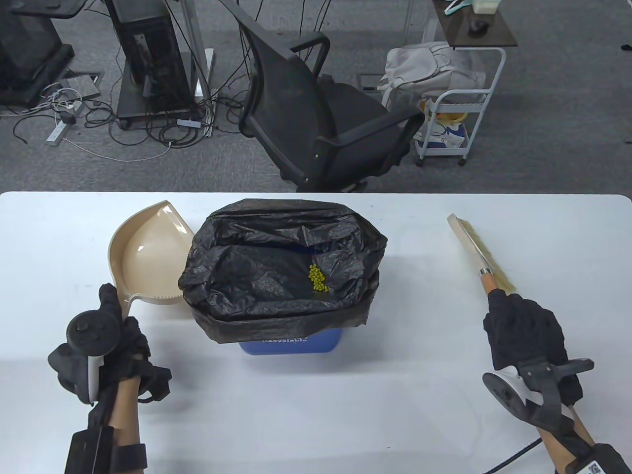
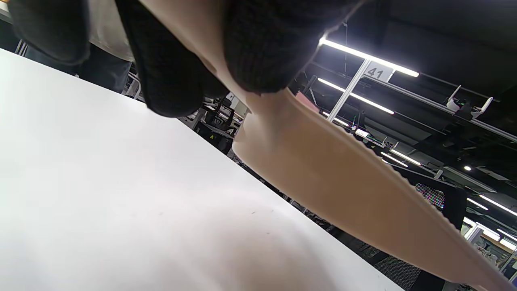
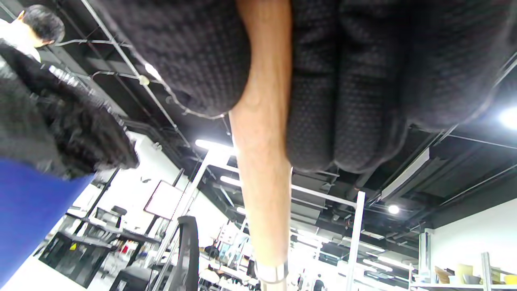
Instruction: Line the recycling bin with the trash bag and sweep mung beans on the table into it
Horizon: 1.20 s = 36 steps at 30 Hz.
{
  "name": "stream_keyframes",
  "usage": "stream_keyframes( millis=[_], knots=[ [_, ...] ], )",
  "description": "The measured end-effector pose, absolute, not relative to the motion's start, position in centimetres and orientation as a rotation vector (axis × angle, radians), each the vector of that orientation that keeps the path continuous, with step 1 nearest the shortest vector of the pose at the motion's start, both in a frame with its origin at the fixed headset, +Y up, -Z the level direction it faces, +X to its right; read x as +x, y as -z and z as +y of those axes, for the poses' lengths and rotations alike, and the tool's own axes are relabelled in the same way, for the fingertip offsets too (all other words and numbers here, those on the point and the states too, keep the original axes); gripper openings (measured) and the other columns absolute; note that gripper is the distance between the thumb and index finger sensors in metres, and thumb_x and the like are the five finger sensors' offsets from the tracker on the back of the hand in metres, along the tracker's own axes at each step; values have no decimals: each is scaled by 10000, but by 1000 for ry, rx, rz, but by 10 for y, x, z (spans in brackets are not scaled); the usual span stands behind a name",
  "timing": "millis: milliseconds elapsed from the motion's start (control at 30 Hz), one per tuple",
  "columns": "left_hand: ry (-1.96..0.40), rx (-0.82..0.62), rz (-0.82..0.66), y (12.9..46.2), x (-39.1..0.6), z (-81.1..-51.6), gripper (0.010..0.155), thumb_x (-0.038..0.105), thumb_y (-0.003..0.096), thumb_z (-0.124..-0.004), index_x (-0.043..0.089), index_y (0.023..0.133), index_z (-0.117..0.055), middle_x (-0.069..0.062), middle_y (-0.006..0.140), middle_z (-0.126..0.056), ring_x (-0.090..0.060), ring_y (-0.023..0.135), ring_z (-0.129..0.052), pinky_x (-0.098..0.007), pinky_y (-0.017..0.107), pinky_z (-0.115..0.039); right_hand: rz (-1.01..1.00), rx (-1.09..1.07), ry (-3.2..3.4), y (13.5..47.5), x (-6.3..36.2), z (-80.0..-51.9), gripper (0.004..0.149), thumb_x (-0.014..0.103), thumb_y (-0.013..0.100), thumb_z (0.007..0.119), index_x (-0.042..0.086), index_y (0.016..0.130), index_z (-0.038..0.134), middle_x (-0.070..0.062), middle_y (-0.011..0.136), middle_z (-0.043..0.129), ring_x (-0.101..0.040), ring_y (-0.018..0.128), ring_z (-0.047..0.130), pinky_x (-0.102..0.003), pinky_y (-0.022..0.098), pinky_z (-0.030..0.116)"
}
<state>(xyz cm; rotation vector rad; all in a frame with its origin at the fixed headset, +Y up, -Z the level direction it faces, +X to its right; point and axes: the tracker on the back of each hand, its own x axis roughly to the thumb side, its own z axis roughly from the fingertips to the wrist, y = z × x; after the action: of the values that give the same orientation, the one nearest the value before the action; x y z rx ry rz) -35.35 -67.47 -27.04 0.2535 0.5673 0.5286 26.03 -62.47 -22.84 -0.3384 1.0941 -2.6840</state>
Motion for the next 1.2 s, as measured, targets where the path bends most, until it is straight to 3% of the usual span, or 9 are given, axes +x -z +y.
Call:
stream_keyframes(
  millis=[233,467,800,1200],
  knots=[
    [-564,273,581,267,-353,-677,724,124,473,-881,188,1128,-578,-237,1033,-818,-474,819,-959,-845,587,-650,916,-326,2820,237,241,-656,528,299,440,877,37,898,874,-273,684,1029,-453,562,1073,-603,413,879],
    [-554,268,584,266,-350,-682,724,125,474,-880,187,1128,-576,-237,1033,-818,-476,817,-959,-845,586,-650,700,-340,3034,246,241,-685,626,383,439,857,-2,933,833,-292,680,1021,-453,549,1075,-596,400,883],
    [-531,259,594,266,-348,-683,722,122,472,-881,189,1126,-582,-240,1032,-818,-479,816,-958,-848,585,-647,89,-71,3146,257,247,-724,777,368,462,843,-179,982,654,-289,774,951,-468,660,1029,-599,456,858],
    [-512,257,615,262,-348,-683,724,118,470,-883,188,1125,-583,-243,1031,-818,-482,814,-958,-850,581,-648,-141,-26,3027,267,238,-755,815,361,486,801,-210,1014,555,-343,889,821,-562,812,872,-667,529,761]
  ],
)
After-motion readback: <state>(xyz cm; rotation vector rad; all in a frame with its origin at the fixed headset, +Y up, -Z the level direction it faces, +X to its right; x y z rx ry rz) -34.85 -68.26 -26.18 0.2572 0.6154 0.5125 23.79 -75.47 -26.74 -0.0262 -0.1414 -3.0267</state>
